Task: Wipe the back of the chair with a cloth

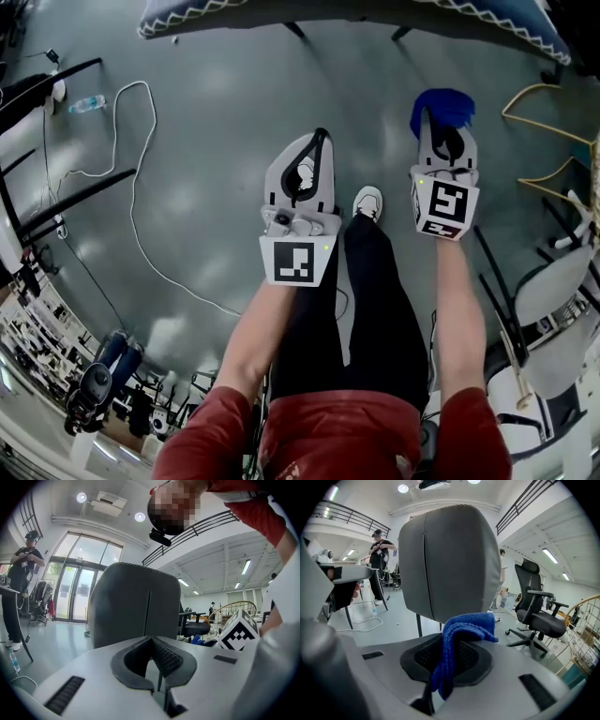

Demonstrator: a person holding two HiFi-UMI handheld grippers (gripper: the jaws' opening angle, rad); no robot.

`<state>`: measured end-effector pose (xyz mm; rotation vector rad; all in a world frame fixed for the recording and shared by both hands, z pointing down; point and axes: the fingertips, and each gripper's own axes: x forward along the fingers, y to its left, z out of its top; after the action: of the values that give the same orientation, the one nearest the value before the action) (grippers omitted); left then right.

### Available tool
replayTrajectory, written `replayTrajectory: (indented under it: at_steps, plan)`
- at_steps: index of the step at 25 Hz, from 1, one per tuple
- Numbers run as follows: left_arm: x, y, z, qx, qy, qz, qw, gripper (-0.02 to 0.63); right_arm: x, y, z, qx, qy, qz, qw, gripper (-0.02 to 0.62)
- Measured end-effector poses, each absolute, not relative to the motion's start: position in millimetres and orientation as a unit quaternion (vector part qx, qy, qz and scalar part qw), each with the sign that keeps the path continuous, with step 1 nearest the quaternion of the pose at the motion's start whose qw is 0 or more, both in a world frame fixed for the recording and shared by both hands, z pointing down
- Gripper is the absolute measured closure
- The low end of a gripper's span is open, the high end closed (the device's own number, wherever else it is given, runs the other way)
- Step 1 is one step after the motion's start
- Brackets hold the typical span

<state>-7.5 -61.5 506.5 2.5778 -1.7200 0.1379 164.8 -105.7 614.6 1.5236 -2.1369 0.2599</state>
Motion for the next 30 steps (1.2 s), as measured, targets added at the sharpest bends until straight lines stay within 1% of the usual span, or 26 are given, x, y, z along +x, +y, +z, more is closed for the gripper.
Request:
replayTrajectory:
  at_steps: [7, 11, 17, 30]
  plan:
    - [-19.9, -74.7, 510.2, 0.832, -0.553, 0.04, 0.026, 0.594, 172.3, -146.7, 648.7, 0.554, -0.772, 0.11, 0.291, 0.534]
    - [-22.0, -75.5, 518.4, 0.832, -0.553, 0.043, 0.03, 0.594, 180.3, -166.8, 662.1, 0.552, -0.769, 0.11, 0.303, 0.534]
    - [-28.0, -76.2, 524.5, 0.825, -0.563, 0.038, 0.04, 0.594, 173.5, -190.1, 668.9, 0.541, -0.77, 0.111, 0.321, 0.534]
    - [-41.8, -72.4, 517.1, 0.815, -0.576, 0.037, 0.043, 0.593, 175.8, -221.4, 670.2, 0.542, -0.765, 0.106, 0.332, 0.534]
